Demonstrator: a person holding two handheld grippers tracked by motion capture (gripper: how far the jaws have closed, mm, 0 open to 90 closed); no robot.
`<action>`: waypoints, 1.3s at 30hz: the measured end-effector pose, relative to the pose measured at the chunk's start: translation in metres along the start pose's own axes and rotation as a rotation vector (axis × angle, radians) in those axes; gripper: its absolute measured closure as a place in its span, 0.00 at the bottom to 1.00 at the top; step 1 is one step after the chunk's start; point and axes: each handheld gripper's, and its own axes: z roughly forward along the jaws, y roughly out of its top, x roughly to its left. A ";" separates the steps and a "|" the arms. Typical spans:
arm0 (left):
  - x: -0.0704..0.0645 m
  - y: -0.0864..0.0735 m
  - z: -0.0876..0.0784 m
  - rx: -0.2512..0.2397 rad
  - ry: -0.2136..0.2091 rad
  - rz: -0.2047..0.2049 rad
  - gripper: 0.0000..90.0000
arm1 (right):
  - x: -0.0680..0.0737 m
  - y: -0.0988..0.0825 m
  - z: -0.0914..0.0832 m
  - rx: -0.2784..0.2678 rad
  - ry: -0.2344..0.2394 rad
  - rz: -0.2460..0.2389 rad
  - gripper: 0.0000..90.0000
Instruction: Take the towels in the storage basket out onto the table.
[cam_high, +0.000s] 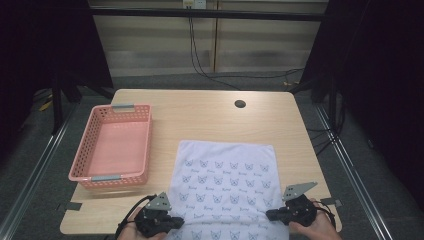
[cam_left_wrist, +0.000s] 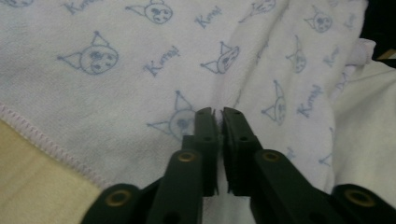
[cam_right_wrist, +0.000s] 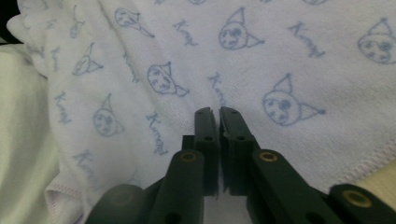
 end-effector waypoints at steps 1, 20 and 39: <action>0.000 0.000 0.000 0.000 0.000 0.000 0.84 | 0.000 0.000 0.000 0.000 0.000 0.000 0.92; 0.082 0.059 0.030 -0.076 0.198 -0.055 0.74 | -0.072 0.055 0.004 -0.229 -0.228 0.125 0.62; 0.040 0.024 0.012 -0.027 0.072 -0.037 0.95 | -0.044 0.020 0.008 -0.099 -0.179 0.090 0.99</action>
